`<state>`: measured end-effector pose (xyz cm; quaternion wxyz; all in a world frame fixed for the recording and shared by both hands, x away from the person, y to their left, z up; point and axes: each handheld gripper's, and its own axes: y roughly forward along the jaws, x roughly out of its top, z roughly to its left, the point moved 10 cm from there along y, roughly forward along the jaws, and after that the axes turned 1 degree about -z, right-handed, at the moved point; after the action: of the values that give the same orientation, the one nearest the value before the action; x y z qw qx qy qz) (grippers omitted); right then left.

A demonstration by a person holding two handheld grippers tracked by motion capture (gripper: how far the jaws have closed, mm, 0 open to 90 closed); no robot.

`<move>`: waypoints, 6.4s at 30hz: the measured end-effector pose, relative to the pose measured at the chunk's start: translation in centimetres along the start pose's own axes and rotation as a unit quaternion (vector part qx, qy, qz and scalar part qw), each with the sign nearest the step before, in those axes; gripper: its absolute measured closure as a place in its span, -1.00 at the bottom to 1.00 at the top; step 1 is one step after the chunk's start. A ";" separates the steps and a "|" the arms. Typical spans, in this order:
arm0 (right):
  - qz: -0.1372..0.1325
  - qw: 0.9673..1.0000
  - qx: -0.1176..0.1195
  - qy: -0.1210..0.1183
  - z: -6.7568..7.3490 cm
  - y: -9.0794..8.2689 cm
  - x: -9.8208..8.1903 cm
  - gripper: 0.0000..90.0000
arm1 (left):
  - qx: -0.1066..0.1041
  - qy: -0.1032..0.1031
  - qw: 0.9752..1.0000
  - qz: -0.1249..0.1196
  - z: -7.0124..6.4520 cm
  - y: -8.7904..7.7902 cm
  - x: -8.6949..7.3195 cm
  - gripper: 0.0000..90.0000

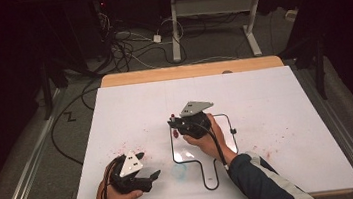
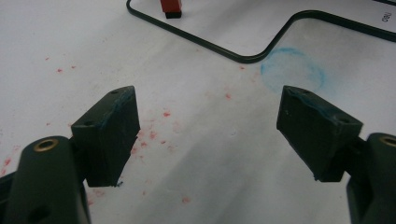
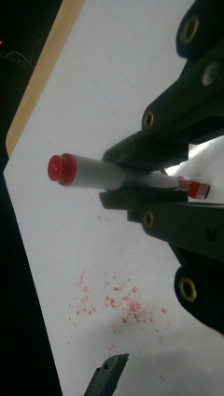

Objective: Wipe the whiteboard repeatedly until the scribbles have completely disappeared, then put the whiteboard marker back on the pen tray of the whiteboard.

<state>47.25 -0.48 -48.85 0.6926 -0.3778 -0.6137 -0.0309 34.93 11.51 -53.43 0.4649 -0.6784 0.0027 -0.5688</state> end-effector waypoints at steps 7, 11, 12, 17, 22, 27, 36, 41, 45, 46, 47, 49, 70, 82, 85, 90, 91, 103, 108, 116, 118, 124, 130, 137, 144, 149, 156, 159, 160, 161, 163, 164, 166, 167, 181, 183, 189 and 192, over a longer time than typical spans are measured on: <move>0.014 0.999 -0.037 0.001 -2.7 -0.5 -0.3 0.81 | 0.002 -0.001 1.000 0.004 0.0 0.1 -0.1 -0.55; 0.023 0.997 -0.073 -0.005 -4.7 -1.0 -0.5 0.81 | 0.002 0.000 1.000 0.005 0.0 0.1 -0.1 -0.55; 0.024 0.997 -0.078 -0.003 -5.1 -1.0 -0.5 0.81 | 0.002 -0.001 1.000 0.004 0.0 0.1 -0.1 -0.55; 0.018 0.996 -0.083 0.001 -5.6 -1.0 -0.5 0.81 | 0.002 -0.002 1.000 0.004 0.0 0.1 -0.1 -0.55; -0.004 0.998 -0.054 0.022 -4.6 -0.2 -0.2 0.81 | 0.003 -0.002 1.000 0.005 -0.1 0.2 -0.1 -0.55; -0.010 0.998 -0.045 0.033 -4.1 0.4 0.1 0.81 | 0.005 -0.001 1.000 0.007 -0.1 0.1 -0.2 -0.55; 0.013 0.996 -0.083 0.033 -5.6 -0.5 -0.3 0.81 | 0.007 -0.001 1.000 0.005 0.0 0.0 -0.1 -0.55; 0.025 0.994 -0.101 0.044 -7.6 -2.3 -1.2 0.81 | 0.001 0.005 1.000 -0.001 -0.2 -0.1 0.0 -0.55; 0.029 0.992 -0.113 0.049 -8.8 -3.7 -2.0 0.81 | 0.002 0.003 1.000 -0.001 -0.1 0.0 0.0 -0.55; 0.032 0.991 -0.118 0.046 -9.0 -4.1 -2.2 0.81 | 0.002 0.003 1.000 -0.001 -0.1 0.0 0.0 -0.55; 0.034 0.991 -0.122 0.039 -9.1 -4.4 -2.3 0.81 | 0.002 0.004 1.000 0.000 -0.1 0.0 0.0 -0.55; 0.037 0.990 -0.133 0.027 -9.5 -5.1 -2.7 0.81 | 0.003 0.005 1.000 0.002 -0.1 0.0 -0.1 -0.55; 0.058 0.983 -0.160 0.060 -12.4 -10.8 -5.6 0.81 | -0.007 -0.003 1.000 0.008 -0.1 0.2 -0.5 -0.55; 0.074 0.988 -0.111 0.081 -10.2 -12.9 -6.5 0.81 | -0.006 -0.004 1.000 0.010 -0.1 0.2 -0.5 -0.55; 0.077 0.988 -0.101 0.088 -9.7 -13.2 -6.6 0.81 | -0.006 -0.003 1.000 0.010 -0.1 0.2 -0.5 -0.55; 0.051 0.990 -0.104 0.080 -9.5 -14.0 -6.2 0.81 | -0.002 -0.004 1.000 0.007 0.0 0.0 -0.5 -0.55; 0.044 0.990 -0.104 0.080 -9.5 -14.3 -5.9 0.80 | -0.002 -0.003 1.000 0.006 0.0 0.0 -0.4 -0.55; 0.060 0.993 -0.048 0.092 -7.9 -19.9 -5.3 0.80 | 0.004 -0.003 1.000 0.014 -0.1 -0.3 -0.9 -0.55; 0.082 0.992 -0.023 0.092 -7.1 -21.3 -6.0 0.80 | 0.007 0.002 1.000 0.012 -0.1 -0.2 -0.5 -0.55; 0.137 0.985 0.041 0.093 -5.6 -20.2 -7.8 0.79 | 0.000 0.014 1.000 0.021 -0.6 0.2 -0.5 -0.55; 0.147 0.983 0.047 0.098 -5.6 -19.5 -8.3 0.76 | 0.000 0.014 1.000 0.019 -0.5 0.2 -0.4 -0.55; 0.146 0.982 0.045 0.112 -6.3 -17.5 -8.6 0.76 | -0.003 0.013 1.000 0.024 -0.5 0.4 -0.6 -0.55; 0.129 0.984 0.028 0.121 -7.4 -15.4 -8.8 0.68 | -0.002 0.013 1.000 0.028 -0.5 0.5 -0.7 -0.55; 0.138 0.981 0.006 0.133 -9.2 -13.1 -10.2 0.51 | -0.003 0.016 0.999 0.032 -0.5 0.7 -0.8 -0.55; 0.154 0.979 -0.027 0.131 -10.2 -11.9 -11.5 0.33 | -0.004 0.018 0.999 0.037 -0.6 0.8 -0.9 -0.55; 0.163 0.978 -0.057 0.117 -10.8 -11.9 -12.0 0.26 | -0.003 0.021 0.999 0.036 -0.6 0.8 -0.8 -0.55; 0.159 0.979 -0.075 0.104 -11.1 -11.8 -12.1 0.21 | -0.005 0.020 0.999 0.033 -0.6 0.7 -0.7 -0.55; 0.142 0.980 -0.093 0.100 -11.3 -11.6 -11.6 0.21 | -0.006 0.021 0.999 0.037 -0.6 0.9 -0.8 -0.55; 0.143 0.980 -0.100 0.095 -11.4 -11.5 -11.6 0.21 | -0.004 0.022 0.999 0.038 -0.6 0.9 -0.8 -0.55; 0.143 0.979 -0.107 0.094 -11.5 -11.4 -11.6 0.21 | -0.005 0.023 0.999 0.036 -0.7 0.9 -0.7 -0.55; 0.143 0.979 -0.111 0.096 -11.6 -11.3 -11.7 0.20 | -0.006 0.021 0.999 0.034 -0.7 0.8 -0.7 -0.55; 0.141 0.978 -0.116 0.098 -11.7 -11.3 -11.7 0.21 | -0.006 0.021 0.999 0.035 -0.6 0.9 -0.7 -0.55; 0.146 0.978 -0.114 0.094 -11.7 -11.2 -11.8 0.20 | -0.006 0.021 0.999 0.036 -0.6 0.9 -0.7 -0.55; 0.146 0.978 -0.115 0.094 -11.7 -11.2 -11.9 0.20 | -0.006 0.021 0.999 0.036 -0.6 0.9 -0.7 -0.55; 0.085 0.985 -0.125 0.079 -11.5 -12.7 -9.7 0.02 | -0.001 0.015 0.999 0.029 -0.4 0.7 -0.5 -0.57; 0.069 0.987 -0.127 0.072 -11.4 -13.1 -9.1 -0.02 | 0.001 0.016 0.999 0.029 -0.4 0.7 -0.5 -0.57; 0.021 0.990 -0.133 0.045 -10.8 -14.6 -7.4 -0.09 | 0.002 0.013 1.000 0.026 -0.2 0.6 -0.5 -0.57; 0.011 0.990 -0.136 0.034 -10.3 -15.5 -7.0 -0.14 | 0.005 0.011 1.000 0.025 -0.1 0.6 -0.4 -0.57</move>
<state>46.23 -20.22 -47.05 0.6555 -0.4741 -0.5756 -0.1189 34.97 11.34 -54.13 0.4821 -0.6697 0.0221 -0.5644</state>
